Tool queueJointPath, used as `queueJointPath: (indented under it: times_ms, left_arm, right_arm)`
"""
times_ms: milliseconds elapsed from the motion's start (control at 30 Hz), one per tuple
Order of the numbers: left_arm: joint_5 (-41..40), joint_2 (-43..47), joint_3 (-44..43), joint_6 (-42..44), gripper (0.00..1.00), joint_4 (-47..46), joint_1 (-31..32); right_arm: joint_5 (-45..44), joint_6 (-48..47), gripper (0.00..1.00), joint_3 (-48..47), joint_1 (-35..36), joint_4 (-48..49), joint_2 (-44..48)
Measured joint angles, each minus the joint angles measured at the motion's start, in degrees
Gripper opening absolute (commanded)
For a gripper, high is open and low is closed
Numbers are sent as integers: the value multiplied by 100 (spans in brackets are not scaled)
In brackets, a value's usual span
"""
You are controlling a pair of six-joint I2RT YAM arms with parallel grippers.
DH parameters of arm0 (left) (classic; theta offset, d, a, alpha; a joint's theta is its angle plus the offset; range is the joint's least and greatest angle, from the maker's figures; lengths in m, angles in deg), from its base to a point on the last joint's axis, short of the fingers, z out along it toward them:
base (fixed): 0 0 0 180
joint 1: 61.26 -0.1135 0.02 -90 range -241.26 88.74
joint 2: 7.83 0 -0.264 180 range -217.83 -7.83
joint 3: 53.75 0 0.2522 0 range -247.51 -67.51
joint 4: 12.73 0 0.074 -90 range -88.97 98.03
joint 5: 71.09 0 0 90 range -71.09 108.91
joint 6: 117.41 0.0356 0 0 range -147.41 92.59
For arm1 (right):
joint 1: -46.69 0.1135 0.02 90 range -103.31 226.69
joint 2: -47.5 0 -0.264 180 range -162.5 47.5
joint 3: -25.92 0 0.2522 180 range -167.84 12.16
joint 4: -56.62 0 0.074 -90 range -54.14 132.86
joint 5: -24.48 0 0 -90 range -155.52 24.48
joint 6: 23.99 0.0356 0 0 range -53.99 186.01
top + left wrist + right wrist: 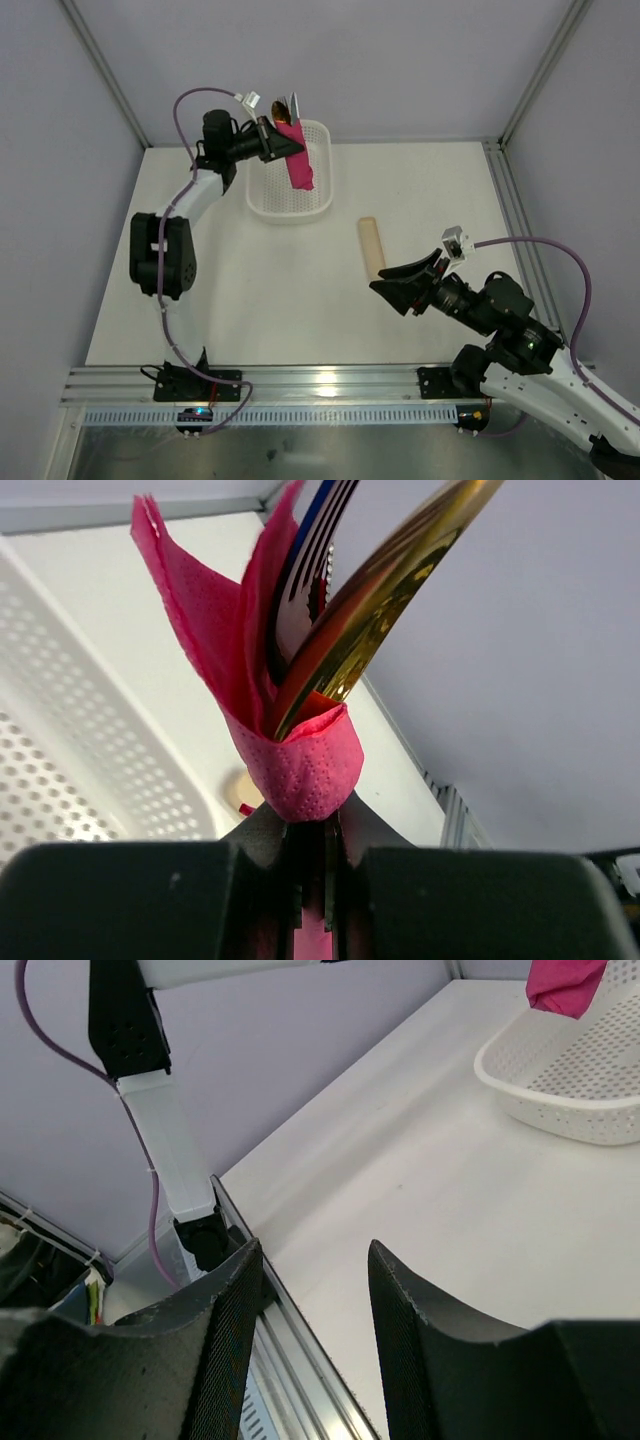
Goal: Place the utensils on the paper napkin and roll it up
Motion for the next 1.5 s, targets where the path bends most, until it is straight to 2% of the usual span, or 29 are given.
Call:
queueJointPath:
  times_ms: [200,333,533,1000,1200,1267,1400,1433,1500]
  left_arm:
    - [20,-1561,-1453,63,0,555,-225]
    - [11,-2164,-1777,61,0,748,-216]
    - [-15,-2793,-1816,-98,0,752,-212]
    - [-564,-2979,-1718,-170,0,1580,-212]
    - [-756,-3239,-2109,-107,1,2210,-201]
    - [-815,-3274,-2208,-103,5,2391,-190]
    - [-907,-3274,-2264,-127,7,2754,-184]
    - [-914,-3274,-2269,-120,13,2815,-186]
    - [-942,-3274,-2299,-114,17,2905,-186]
  right_arm:
    - [-262,-127,49,0,0,-450,201]
    - [-407,-199,49,0,0,-581,208]
    - [-516,-258,49,0,0,-627,85]
    - [-560,-404,50,7,0,-597,-179]
    - [-577,-413,49,79,0,-555,-85]
    - [-629,-415,50,101,0,-555,-50]
    - [-732,-431,49,114,0,-557,-7]
    - [-752,-433,50,116,0,-553,4]
    - [-774,-435,50,122,0,-553,33]
